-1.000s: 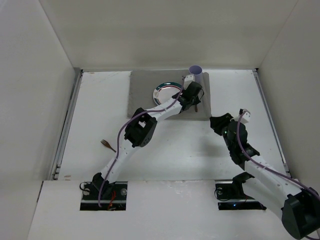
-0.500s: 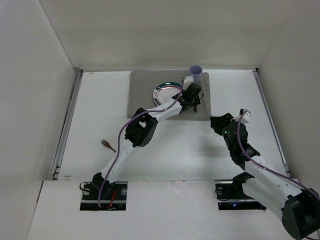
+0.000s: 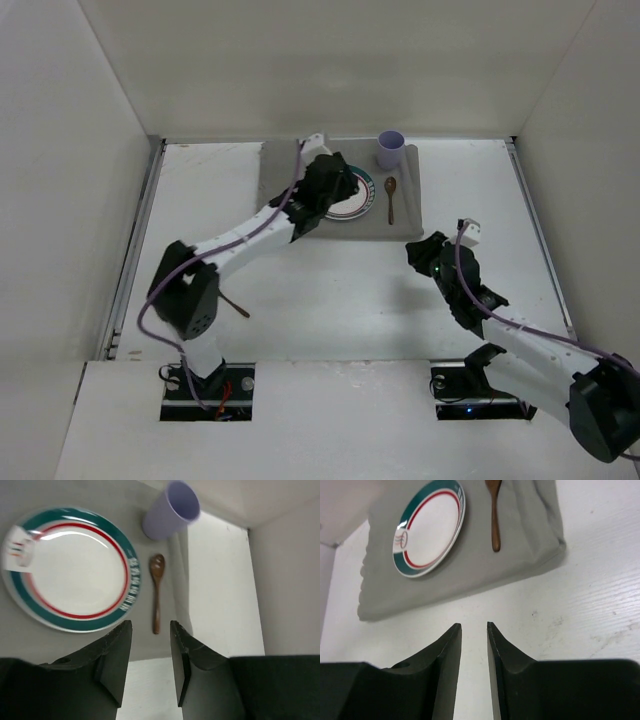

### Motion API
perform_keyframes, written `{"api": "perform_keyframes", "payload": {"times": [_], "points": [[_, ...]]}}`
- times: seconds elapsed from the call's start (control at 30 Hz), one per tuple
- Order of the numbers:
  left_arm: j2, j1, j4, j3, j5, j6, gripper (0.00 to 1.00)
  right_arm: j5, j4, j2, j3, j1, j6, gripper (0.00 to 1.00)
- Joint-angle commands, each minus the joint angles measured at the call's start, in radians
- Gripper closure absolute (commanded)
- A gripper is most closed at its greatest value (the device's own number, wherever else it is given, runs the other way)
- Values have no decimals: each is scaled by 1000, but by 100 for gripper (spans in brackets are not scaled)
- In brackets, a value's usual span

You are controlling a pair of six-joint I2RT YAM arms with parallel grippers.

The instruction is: Set the dinner table for one person

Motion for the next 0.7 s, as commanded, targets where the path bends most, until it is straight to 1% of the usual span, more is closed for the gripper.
{"api": "perform_keyframes", "payload": {"times": [0.0, 0.13, 0.23, 0.3, 0.37, 0.53, 0.67], "points": [[-162, 75, -47, -219, -87, -21, 66, 35, 50, 18, 56, 34, -46, 67], [-410, 175, -206, -518, -211, -47, 65, 40, 50, 32, 65, 54, -53, 66], [-532, 252, -327, -652, -245, -81, 65, 34, 52, 51, 71, 57, -56, 66], [-583, 293, -393, -729, -245, -107, 66, 29, 52, 61, 78, 66, -59, 65], [-624, 319, -444, -784, -241, -140, 67, 38, 52, 69, 79, 72, -66, 65], [-739, 352, -519, -882, -297, -209, 69, 37, 53, 86, 90, 89, -75, 64], [-784, 392, -519, -942, -297, -234, 70, 26, 61, 106, 96, 97, -78, 64]]}}
